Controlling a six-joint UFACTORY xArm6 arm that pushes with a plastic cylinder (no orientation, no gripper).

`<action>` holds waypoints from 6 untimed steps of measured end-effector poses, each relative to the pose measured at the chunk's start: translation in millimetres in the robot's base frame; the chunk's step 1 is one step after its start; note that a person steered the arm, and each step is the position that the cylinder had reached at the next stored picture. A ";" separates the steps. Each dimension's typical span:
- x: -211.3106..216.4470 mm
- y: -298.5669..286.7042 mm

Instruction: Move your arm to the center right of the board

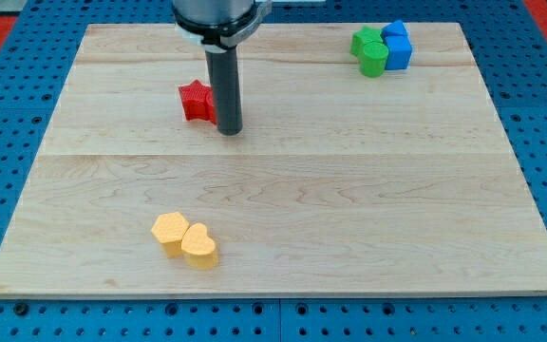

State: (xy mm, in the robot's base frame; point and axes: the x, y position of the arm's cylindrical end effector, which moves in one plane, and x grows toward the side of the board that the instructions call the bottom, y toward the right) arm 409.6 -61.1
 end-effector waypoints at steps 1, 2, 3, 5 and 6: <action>3.3 8.4; -2.3 115.2; -30.5 220.9; -74.1 323.6; -106.4 337.9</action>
